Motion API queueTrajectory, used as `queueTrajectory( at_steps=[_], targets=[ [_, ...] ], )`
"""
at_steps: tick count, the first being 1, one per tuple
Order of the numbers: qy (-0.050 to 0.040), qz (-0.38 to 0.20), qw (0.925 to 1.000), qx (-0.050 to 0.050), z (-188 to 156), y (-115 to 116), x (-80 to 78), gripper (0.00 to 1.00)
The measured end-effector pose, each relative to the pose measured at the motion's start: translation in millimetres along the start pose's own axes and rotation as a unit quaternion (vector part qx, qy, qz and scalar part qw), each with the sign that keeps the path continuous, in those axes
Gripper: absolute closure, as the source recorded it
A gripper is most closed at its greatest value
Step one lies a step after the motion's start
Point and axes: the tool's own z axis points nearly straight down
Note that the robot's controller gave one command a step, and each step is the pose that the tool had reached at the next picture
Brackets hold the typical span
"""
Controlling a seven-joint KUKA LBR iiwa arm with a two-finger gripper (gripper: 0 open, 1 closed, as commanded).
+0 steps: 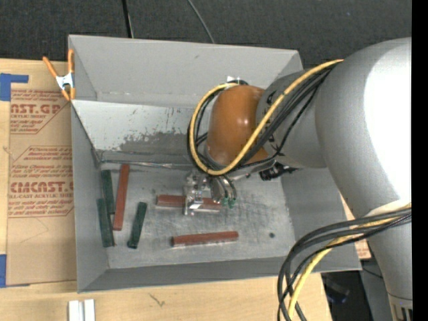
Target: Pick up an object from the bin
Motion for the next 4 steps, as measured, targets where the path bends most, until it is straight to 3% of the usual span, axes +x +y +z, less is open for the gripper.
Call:
queueTrajectory(
  at_steps=[1, 2, 3, 4],
  targets=[
    [-0.0014, 0.011, 0.9999, 0.001, -103.6, -0.4, 4.6, 1.0],
    [-0.0013, 0.012, 0.9999, 0.001, -103.6, -0.4, 4.6, 1.0],
    [-0.0019, 0.009, 1.0, 0.001, -72.1, 11.3, -1.4, 1.0],
    [0.0013, 0.013, 0.9999, 0.001, -72.9, 7.7, 0.5, 1.0]
  ],
)
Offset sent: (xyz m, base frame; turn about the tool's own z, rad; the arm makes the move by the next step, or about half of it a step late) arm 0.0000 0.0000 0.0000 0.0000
